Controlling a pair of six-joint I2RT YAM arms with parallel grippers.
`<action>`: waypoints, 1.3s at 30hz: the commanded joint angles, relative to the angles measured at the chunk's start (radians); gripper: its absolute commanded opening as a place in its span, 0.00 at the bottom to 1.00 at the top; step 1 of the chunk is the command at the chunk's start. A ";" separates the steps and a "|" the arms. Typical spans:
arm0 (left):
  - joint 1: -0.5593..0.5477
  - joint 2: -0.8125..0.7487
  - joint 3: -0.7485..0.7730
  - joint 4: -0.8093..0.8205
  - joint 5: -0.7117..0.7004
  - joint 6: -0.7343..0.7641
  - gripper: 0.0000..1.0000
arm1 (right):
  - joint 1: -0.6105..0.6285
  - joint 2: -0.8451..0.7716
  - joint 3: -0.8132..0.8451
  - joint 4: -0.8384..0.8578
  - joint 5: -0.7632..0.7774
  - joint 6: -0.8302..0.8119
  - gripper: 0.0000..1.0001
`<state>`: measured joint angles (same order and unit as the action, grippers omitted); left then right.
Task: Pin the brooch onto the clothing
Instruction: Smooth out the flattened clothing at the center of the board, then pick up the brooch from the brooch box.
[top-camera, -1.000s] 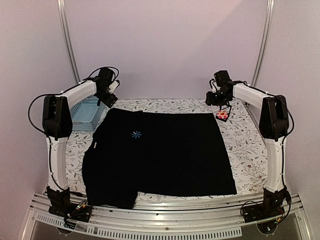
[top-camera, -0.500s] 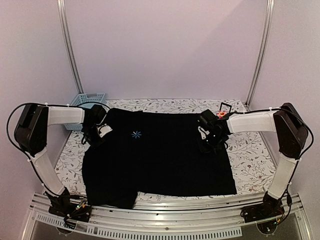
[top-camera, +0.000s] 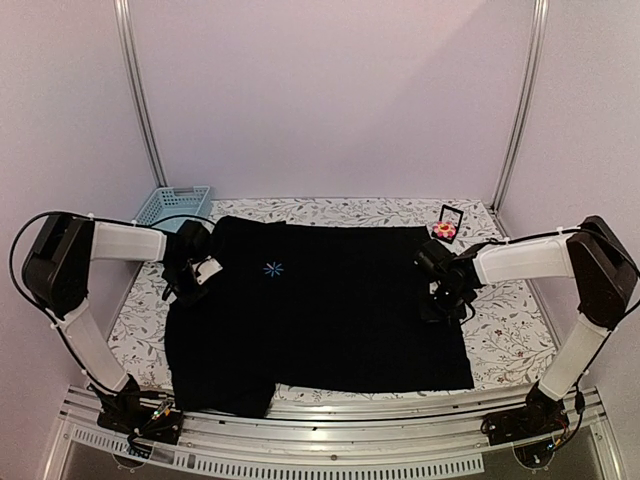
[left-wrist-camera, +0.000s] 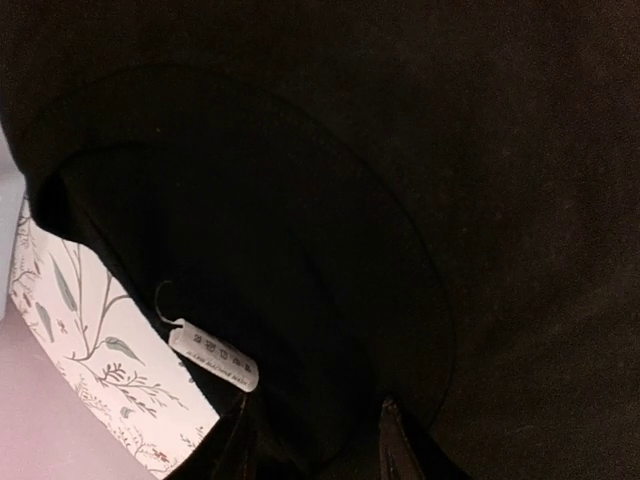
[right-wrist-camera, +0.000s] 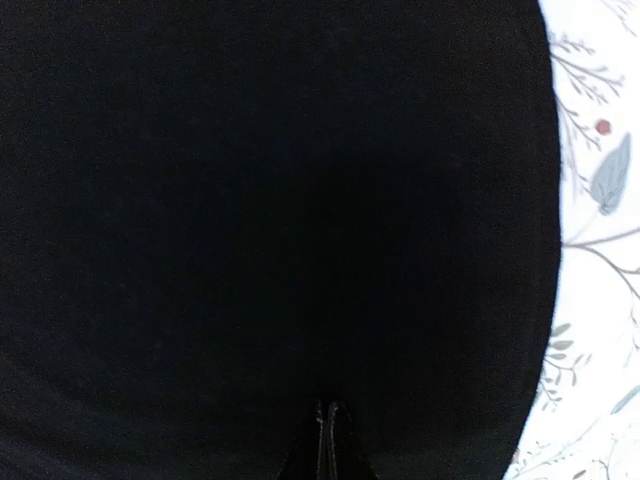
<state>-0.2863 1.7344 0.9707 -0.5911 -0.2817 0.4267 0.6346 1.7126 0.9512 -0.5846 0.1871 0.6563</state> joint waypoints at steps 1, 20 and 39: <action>-0.006 -0.034 -0.008 -0.010 0.069 0.003 0.44 | -0.042 -0.050 -0.045 -0.118 0.049 0.028 0.00; -0.003 -0.167 0.160 -0.178 0.159 -0.011 0.85 | -0.397 0.318 0.723 0.103 0.100 -0.427 0.62; -0.004 -0.115 0.148 -0.167 0.179 -0.017 0.85 | -0.421 0.776 1.088 0.115 0.140 -0.684 0.63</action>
<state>-0.2859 1.6077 1.1275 -0.7464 -0.1177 0.4175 0.2176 2.4329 2.0132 -0.4633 0.2874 0.0208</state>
